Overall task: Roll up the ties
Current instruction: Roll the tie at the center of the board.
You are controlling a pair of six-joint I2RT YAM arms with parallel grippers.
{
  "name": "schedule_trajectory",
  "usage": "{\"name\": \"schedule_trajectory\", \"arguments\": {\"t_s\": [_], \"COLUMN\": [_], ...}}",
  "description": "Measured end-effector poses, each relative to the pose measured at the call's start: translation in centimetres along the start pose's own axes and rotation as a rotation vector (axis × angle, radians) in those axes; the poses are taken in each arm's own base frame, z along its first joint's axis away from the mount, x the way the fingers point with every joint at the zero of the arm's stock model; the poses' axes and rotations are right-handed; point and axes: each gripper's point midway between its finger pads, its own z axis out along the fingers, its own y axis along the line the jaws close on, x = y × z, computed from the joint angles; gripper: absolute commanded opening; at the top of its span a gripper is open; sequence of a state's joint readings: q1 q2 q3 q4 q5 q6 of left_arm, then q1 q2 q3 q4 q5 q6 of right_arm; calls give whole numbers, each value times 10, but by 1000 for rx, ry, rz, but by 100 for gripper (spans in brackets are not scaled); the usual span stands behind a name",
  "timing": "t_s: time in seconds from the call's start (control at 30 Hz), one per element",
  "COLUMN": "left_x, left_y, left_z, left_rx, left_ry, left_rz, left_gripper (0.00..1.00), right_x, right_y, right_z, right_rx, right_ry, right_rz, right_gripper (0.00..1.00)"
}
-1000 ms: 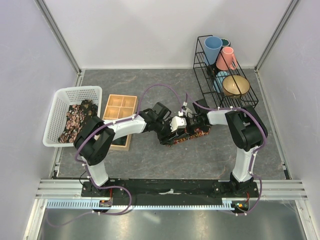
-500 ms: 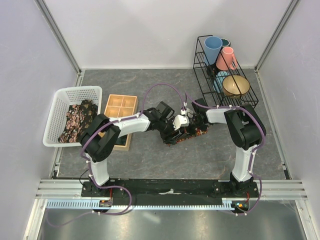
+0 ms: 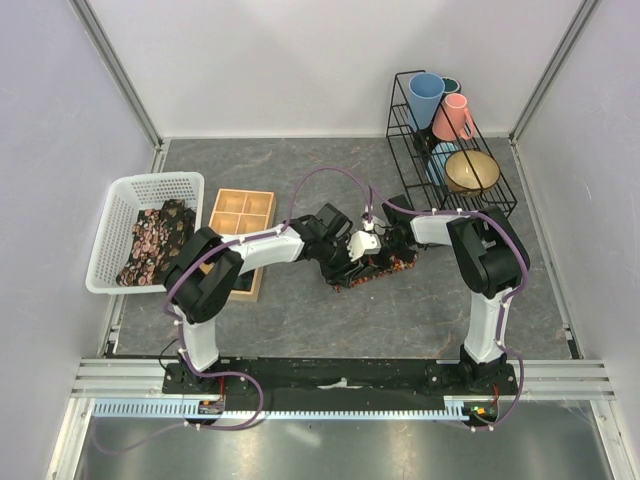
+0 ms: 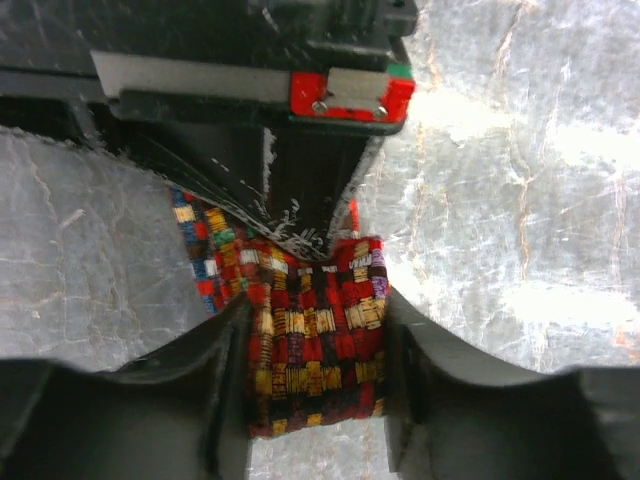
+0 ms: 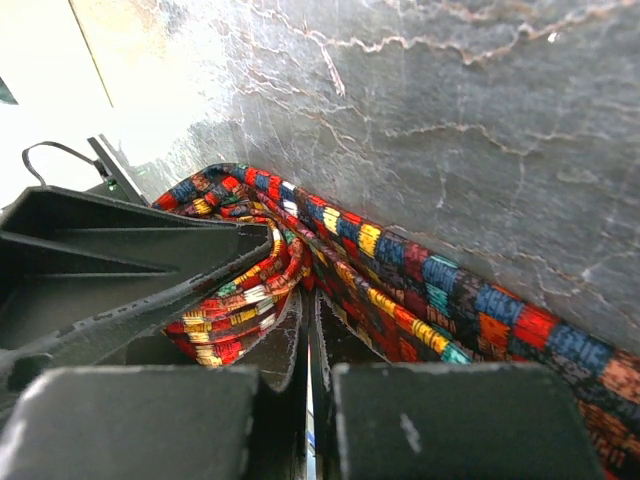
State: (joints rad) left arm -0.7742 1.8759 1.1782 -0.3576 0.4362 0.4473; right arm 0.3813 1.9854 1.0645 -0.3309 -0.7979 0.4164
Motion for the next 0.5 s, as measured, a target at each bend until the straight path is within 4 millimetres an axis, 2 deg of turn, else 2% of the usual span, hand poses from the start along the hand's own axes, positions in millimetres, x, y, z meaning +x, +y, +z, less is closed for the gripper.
{"name": "schedule_trajectory", "arguments": {"t_s": [0.03,0.13,0.33,0.4,0.43,0.5], "left_x": [0,-1,1,2,3,5], "left_y": [1,4,3,3,3,3], "left_z": [0,2,2,2,1,1], "left_rx": [-6,-12,-11,-6,-2,7], "left_ry": [8,33,63,67,71,74], "left_rz": [0,-6,0,16,30,54], "left_gripper": [31,19,4,3,2,2], "right_x": [0,0,0,1,2,2], "right_y": [0,0,1,-1,-2,-1], "right_z": [0,0,-5,-9,-11,-17], "right_rx": [0,-2,4,22,33,39], "right_ry": [0,0,-21,-31,-36,-45], "right_rz": [-2,-9,-71,-89,-95,-99], "right_gripper": [0,0,1,5,10,12]}}
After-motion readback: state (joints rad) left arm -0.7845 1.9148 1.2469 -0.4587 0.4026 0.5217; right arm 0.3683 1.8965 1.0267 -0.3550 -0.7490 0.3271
